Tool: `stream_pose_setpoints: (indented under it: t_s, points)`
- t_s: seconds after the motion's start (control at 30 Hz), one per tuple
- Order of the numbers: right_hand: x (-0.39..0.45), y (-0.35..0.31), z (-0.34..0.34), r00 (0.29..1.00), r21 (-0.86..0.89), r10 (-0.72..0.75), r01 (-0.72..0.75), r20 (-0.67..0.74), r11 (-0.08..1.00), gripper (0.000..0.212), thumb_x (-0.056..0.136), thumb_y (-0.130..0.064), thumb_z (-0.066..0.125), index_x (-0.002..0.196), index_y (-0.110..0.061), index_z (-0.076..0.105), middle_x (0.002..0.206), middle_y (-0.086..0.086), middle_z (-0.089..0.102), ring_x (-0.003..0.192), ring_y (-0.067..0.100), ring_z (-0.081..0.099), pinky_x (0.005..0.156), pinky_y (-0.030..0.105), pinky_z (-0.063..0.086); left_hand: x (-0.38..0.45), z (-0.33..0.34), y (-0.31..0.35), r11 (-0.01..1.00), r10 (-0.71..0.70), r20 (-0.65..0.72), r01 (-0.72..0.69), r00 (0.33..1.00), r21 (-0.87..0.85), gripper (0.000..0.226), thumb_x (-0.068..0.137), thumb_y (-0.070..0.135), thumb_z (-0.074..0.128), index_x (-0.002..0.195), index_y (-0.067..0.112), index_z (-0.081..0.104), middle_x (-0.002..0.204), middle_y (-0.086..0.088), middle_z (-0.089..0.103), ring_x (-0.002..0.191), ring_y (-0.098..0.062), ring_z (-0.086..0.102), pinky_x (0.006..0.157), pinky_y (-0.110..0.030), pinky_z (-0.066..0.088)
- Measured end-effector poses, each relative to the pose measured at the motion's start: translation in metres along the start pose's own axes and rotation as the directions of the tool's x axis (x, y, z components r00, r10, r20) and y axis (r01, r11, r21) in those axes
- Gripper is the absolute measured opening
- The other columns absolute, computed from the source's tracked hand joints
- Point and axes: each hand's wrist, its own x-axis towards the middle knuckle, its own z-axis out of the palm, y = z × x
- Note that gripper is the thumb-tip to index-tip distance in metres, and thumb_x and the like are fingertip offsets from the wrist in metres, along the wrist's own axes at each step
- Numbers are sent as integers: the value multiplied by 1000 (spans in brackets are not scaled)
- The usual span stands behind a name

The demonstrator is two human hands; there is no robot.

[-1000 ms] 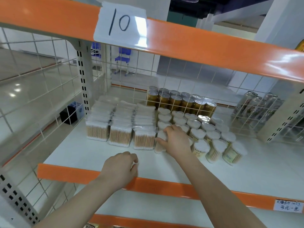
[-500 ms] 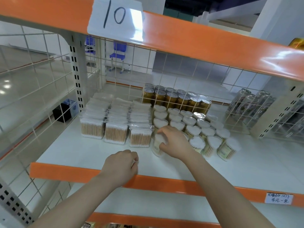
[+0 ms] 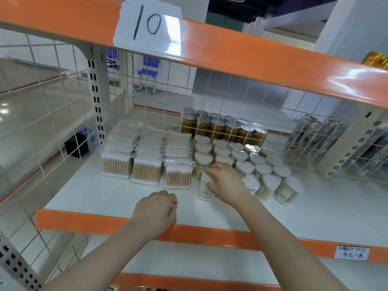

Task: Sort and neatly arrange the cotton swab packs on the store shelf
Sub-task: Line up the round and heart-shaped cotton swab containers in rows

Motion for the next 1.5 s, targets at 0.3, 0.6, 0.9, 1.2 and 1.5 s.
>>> stream_pose_setpoints:
  t_s: [0.3, 0.6, 0.9, 1.2, 1.5]
  points:
    - [-1, 1, -2, 998, 221, -59, 61, -18, 973, 42, 86, 8, 47, 120, -10, 61, 130, 5, 56, 119, 18, 50, 81, 1, 23, 5, 6, -1, 1000, 25, 18, -25, 1000, -18, 27, 94, 29, 39, 116, 29, 56, 113, 9, 54, 107, -10, 50, 81, -24, 42]
    - [4, -7, 10, 999, 120, -11, 16, -44, 993, 44, 85, -27, 63, 126, -17, 52, 125, 0, 51, 111, 17, 47, 90, 24, 37, 11, 7, -6, 999, 45, 7, -45, 999, -12, 27, 93, 29, 40, 115, 28, 56, 112, 7, 54, 107, -13, 49, 80, -25, 40]
    - [9, -8, 14, 995, 124, 28, -16, -95, 992, 32, 88, -14, 56, 120, -13, 53, 122, 2, 52, 107, 17, 48, 80, 23, 36, 11, 10, -11, 998, 63, 9, -63, 998, -20, 27, 94, 28, 39, 115, 27, 56, 112, 8, 54, 107, -12, 49, 80, -24, 40]
    - [4, -2, 14, 988, 187, 53, -25, -146, 982, 37, 81, -12, 62, 118, -14, 57, 119, 2, 54, 103, 17, 51, 75, 21, 36, 11, 11, -13, 996, 90, -17, -90, 996, -17, 27, 94, 28, 39, 115, 28, 56, 111, 8, 54, 106, -11, 50, 78, -23, 40]
    - [-21, 42, -11, 936, 232, 227, -166, -268, 958, 35, 82, 3, 52, 112, -8, 64, 114, 9, 60, 105, 25, 54, 78, 23, 39, 18, 10, 1, 972, 231, -162, -236, 959, -12, 32, 76, 27, 41, 88, 21, 70, 83, 6, 64, 74, -17, 64, 61, -28, 51]
